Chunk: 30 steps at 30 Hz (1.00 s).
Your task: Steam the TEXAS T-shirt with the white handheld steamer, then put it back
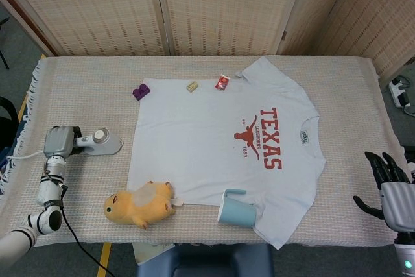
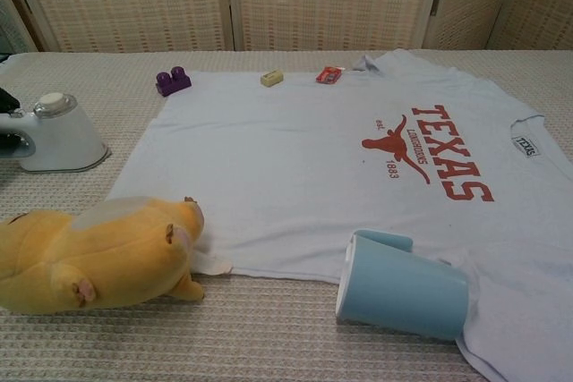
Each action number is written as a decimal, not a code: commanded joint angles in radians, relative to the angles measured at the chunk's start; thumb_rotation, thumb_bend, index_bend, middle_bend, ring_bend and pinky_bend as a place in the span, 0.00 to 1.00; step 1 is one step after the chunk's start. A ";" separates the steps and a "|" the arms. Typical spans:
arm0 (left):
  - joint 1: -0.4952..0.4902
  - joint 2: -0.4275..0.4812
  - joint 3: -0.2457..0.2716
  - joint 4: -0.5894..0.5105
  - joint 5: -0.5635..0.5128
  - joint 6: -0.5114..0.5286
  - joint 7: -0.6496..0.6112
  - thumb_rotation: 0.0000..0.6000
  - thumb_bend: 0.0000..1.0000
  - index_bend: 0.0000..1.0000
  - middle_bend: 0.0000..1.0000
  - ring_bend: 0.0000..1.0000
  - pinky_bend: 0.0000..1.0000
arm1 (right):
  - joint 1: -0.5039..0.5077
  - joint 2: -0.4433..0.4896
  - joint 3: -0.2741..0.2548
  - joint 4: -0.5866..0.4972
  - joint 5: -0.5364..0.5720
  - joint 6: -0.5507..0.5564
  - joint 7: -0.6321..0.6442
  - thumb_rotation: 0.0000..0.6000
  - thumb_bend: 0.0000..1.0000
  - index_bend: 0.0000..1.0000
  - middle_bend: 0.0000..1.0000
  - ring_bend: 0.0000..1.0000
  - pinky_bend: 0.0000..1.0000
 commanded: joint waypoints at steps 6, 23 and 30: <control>-0.017 -0.002 0.016 0.039 0.070 -0.043 -0.138 1.00 0.44 0.86 0.91 0.73 0.61 | 0.025 0.000 -0.019 -0.008 0.017 -0.082 -0.003 1.00 0.13 0.00 0.11 0.04 0.19; -0.014 0.092 0.027 -0.094 0.319 0.219 -0.538 1.00 0.51 1.00 1.00 0.90 0.68 | 0.217 0.021 -0.066 -0.044 -0.021 -0.430 0.084 0.74 0.70 0.00 0.12 0.02 0.16; -0.052 0.120 0.025 -0.274 0.368 0.256 -0.490 1.00 0.51 1.00 1.00 0.90 0.68 | 0.322 -0.034 -0.087 0.037 -0.090 -0.563 0.185 0.50 0.86 0.00 0.08 0.00 0.00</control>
